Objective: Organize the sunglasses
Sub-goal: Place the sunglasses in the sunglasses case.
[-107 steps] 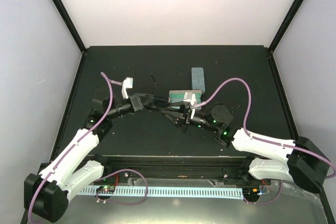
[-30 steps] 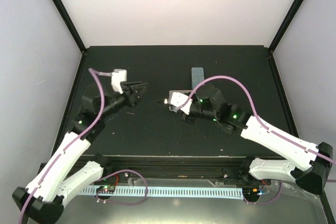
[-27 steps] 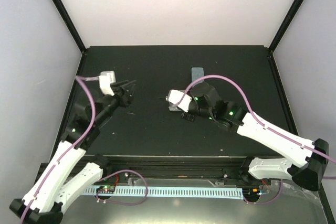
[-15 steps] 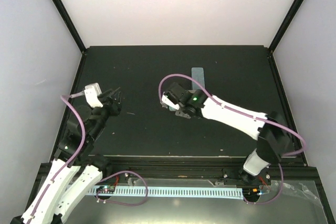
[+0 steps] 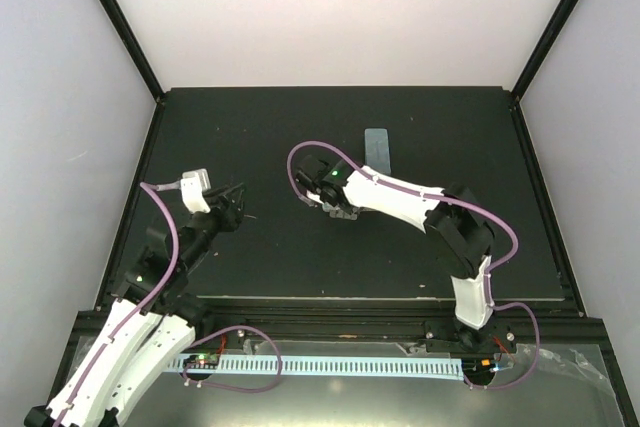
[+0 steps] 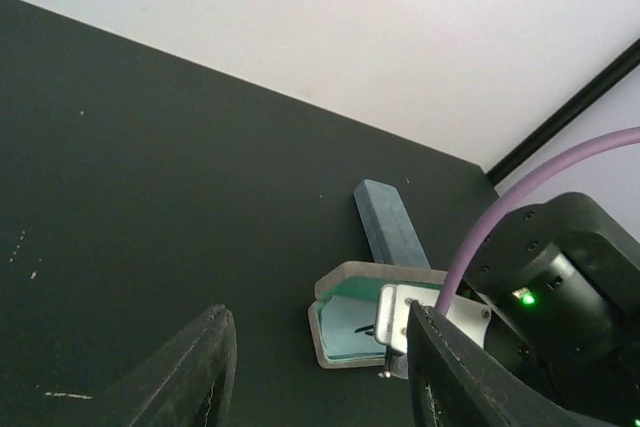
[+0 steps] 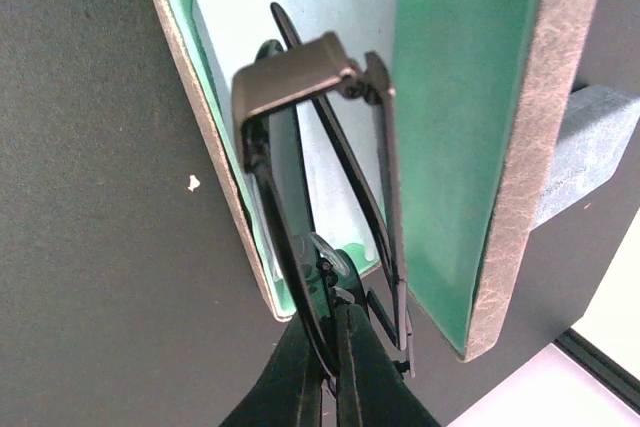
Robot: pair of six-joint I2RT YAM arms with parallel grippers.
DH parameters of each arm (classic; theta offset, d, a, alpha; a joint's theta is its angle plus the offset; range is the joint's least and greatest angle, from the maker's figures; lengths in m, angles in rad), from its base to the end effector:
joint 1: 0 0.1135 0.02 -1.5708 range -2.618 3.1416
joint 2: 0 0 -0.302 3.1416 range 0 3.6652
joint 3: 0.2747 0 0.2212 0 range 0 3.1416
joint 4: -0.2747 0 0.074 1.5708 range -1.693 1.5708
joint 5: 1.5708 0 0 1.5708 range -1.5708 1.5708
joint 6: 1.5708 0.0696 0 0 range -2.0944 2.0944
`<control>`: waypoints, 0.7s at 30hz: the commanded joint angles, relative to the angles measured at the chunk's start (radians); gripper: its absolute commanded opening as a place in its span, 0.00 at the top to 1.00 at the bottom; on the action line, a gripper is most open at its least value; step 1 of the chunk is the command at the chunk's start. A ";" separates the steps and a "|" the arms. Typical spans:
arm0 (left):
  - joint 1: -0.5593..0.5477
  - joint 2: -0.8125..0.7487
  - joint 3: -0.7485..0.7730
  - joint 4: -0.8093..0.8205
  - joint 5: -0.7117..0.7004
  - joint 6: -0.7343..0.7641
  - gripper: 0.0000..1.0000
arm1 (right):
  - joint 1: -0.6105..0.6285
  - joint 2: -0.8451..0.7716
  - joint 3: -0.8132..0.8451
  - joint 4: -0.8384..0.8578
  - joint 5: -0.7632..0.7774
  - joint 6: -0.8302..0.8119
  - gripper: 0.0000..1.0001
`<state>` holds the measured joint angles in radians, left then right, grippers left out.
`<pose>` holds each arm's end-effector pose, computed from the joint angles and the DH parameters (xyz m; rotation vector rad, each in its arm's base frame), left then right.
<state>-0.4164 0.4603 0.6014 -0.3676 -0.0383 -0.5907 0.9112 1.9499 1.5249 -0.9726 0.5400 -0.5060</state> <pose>0.0849 -0.0346 0.3048 -0.1891 1.8404 -0.6793 0.2572 0.2732 0.2292 -1.7595 2.1555 -0.7055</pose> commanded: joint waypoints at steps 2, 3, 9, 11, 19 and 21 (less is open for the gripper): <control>0.001 0.004 -0.003 0.009 0.029 -0.012 0.51 | -0.009 0.044 0.056 -0.078 0.016 -0.032 0.99; 0.000 0.004 -0.003 0.008 0.030 -0.012 0.52 | -0.011 0.059 0.064 -0.084 0.009 -0.032 0.99; 0.000 0.005 -0.007 0.011 0.037 -0.011 0.52 | -0.017 0.107 0.096 -0.125 -0.022 -0.030 0.98; 0.001 0.010 -0.009 0.012 0.047 -0.006 0.51 | -0.021 0.117 0.098 -0.132 -0.024 -0.027 0.97; 0.001 0.045 -0.008 0.001 0.083 0.009 0.51 | -0.040 0.177 0.157 -0.170 -0.042 0.007 0.95; 0.001 0.046 -0.011 0.001 0.090 0.011 0.51 | -0.046 0.192 0.175 -0.181 -0.049 0.017 0.94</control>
<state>-0.4164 0.5007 0.5945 -0.3672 0.0147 -0.5941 0.8783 2.1117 1.6516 -1.1164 0.5091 -0.5125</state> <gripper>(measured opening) 0.490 0.054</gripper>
